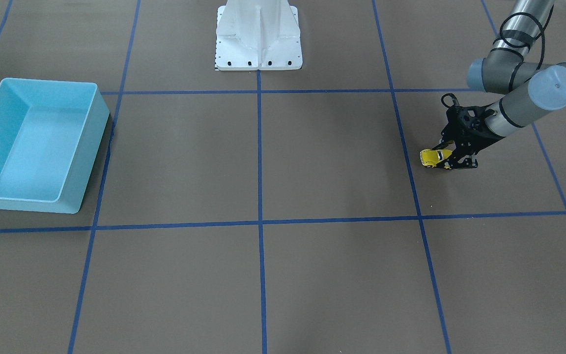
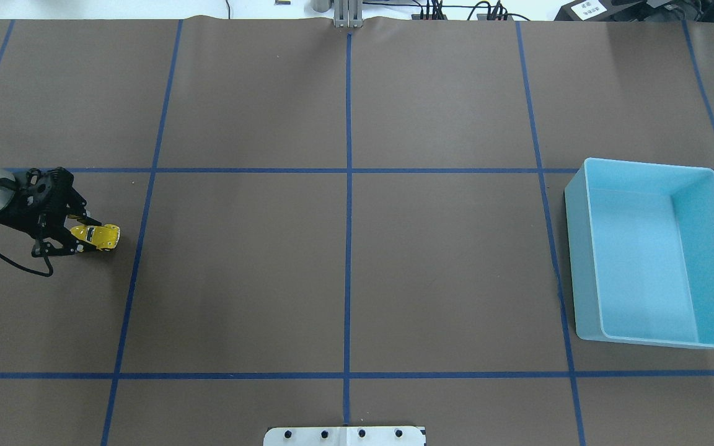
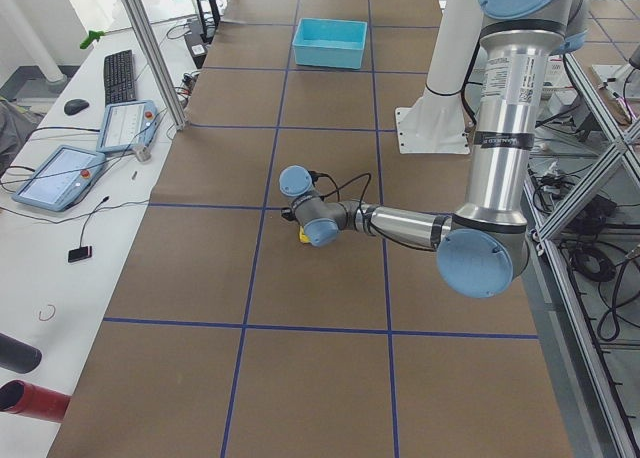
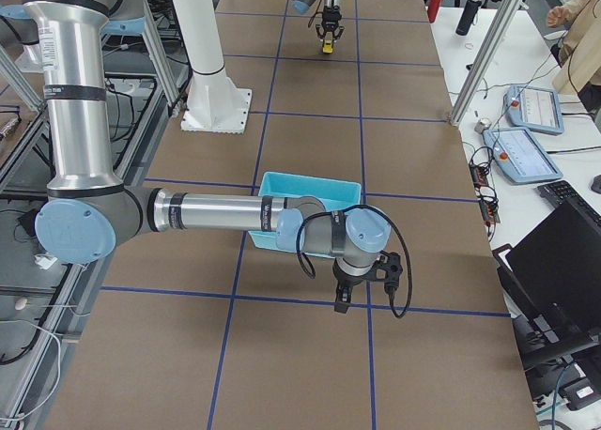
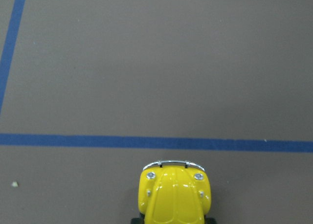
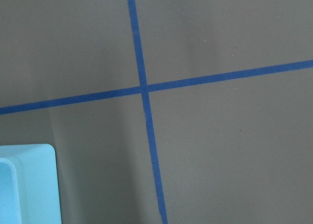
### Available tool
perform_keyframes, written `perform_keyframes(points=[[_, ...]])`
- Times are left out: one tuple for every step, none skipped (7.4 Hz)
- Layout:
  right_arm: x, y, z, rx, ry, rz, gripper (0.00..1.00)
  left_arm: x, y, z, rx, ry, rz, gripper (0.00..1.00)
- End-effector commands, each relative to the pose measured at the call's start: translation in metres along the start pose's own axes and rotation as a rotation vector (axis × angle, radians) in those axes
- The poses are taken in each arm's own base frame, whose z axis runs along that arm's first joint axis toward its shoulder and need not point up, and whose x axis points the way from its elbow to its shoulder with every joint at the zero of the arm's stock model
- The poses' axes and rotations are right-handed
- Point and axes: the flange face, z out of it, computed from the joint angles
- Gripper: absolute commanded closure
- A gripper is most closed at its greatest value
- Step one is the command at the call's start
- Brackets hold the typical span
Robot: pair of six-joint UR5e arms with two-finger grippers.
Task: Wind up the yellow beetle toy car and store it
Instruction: 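Drag the car backward along the table, away from the bin, with the left gripper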
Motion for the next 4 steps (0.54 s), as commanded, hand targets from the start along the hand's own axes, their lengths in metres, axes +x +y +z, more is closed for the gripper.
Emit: perform_keyframes(points=[[0.0,0.0,0.0,0.0,0.0,0.0,0.0,-0.005,0.032,-0.007,-0.001,0.018,0.015,1.0],[0.0,0.0,0.0,-0.001,0.0,0.001,0.0,-0.011,0.05,-0.012,-0.004,0.022,0.032,1.0],[0.0,0.0,0.0,-0.001,0.0,0.001,0.0,-0.015,0.063,-0.017,-0.004,0.024,0.033,1.0],[0.001,0.0,0.001,-0.002,0.0,0.002,0.0,-0.019,0.079,-0.021,-0.009,0.023,0.052,1.0]])
